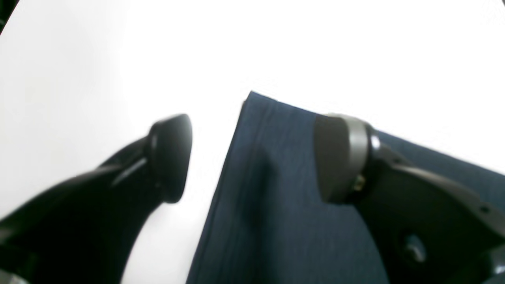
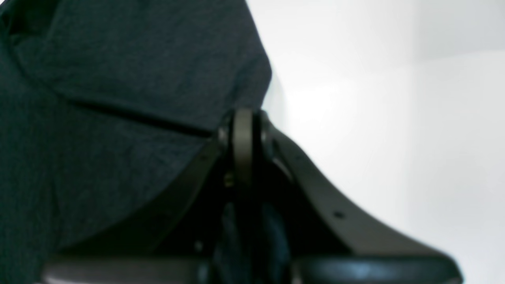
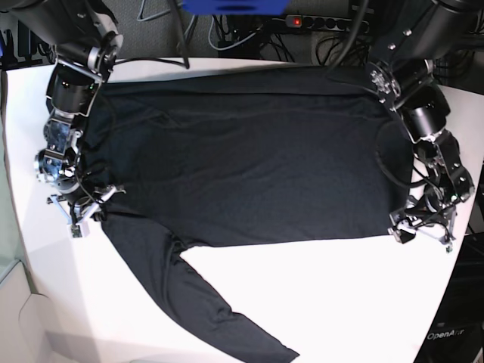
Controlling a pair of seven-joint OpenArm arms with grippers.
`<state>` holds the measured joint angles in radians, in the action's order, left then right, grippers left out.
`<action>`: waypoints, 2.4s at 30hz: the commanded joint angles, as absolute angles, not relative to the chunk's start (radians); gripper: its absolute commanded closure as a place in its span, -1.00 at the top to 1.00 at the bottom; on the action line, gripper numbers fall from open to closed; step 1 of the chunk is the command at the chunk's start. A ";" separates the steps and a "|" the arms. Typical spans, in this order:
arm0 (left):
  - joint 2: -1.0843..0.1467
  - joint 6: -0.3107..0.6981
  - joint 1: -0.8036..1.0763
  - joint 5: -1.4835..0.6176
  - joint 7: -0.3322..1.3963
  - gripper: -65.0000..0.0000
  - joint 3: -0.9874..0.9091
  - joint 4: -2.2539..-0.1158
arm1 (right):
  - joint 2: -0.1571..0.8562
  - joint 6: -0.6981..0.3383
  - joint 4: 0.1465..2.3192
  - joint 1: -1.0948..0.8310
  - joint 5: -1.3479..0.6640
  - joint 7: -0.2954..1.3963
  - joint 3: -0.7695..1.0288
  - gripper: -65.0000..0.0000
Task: Fold the T-shirt properly
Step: 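Close both grippers on the shirt's side edges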
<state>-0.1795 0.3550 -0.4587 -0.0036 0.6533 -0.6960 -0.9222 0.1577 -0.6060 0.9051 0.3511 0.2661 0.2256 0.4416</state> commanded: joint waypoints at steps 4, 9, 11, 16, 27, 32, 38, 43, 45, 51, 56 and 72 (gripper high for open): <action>-0.188 0.357 -0.529 -0.013 0.553 0.42 -0.694 -0.835 | 0.170 -0.607 0.923 0.375 0.260 0.213 0.440 -1.00; -0.194 0.357 -0.567 -0.013 0.452 0.42 -0.664 -0.704 | 0.170 -0.607 0.923 0.375 0.260 0.213 0.440 -1.00; -0.194 0.355 -0.575 -0.013 0.432 0.42 -0.633 -0.668 | 0.170 -0.607 0.923 0.375 0.260 0.213 0.440 -1.00; -0.191 0.355 -0.575 -0.015 0.409 0.42 -0.628 -0.654 | 0.171 -0.607 0.923 0.377 0.260 0.213 0.440 -1.00; -0.208 0.271 -0.572 -0.015 0.414 0.42 -0.624 -0.654 | 0.173 -0.607 0.923 0.380 0.260 0.213 0.440 -1.00; -0.209 0.269 -0.572 -0.013 0.409 0.34 -0.622 -0.651 | 0.171 -0.607 0.923 0.381 0.260 0.213 0.440 -1.00; -0.213 0.268 -0.575 -0.013 0.409 -0.63 -0.622 -0.651 | 0.171 -0.607 0.923 0.381 0.260 0.213 0.440 -1.00; -0.225 0.266 -0.572 -0.013 0.409 -1.00 -0.622 -0.650 | 0.171 -0.607 0.923 0.378 0.260 0.213 0.440 -1.00; -0.225 0.266 -0.570 -0.013 0.410 -1.00 -0.622 -0.650 | 0.171 -0.607 0.923 0.378 0.260 0.213 0.440 -1.00; -0.225 0.266 -0.570 -0.013 0.417 -1.00 -0.622 -0.651 | 0.171 -0.607 0.923 0.375 0.260 0.214 0.440 -1.00; -0.225 0.266 -0.570 -0.013 0.418 -0.77 -0.622 -0.661 | 0.171 -0.607 0.923 0.375 0.260 0.217 0.440 -1.00; -0.226 0.266 -0.575 0.024 0.406 0.26 -0.622 -0.598 | 0.171 -0.607 0.924 0.375 0.260 0.219 0.440 -1.00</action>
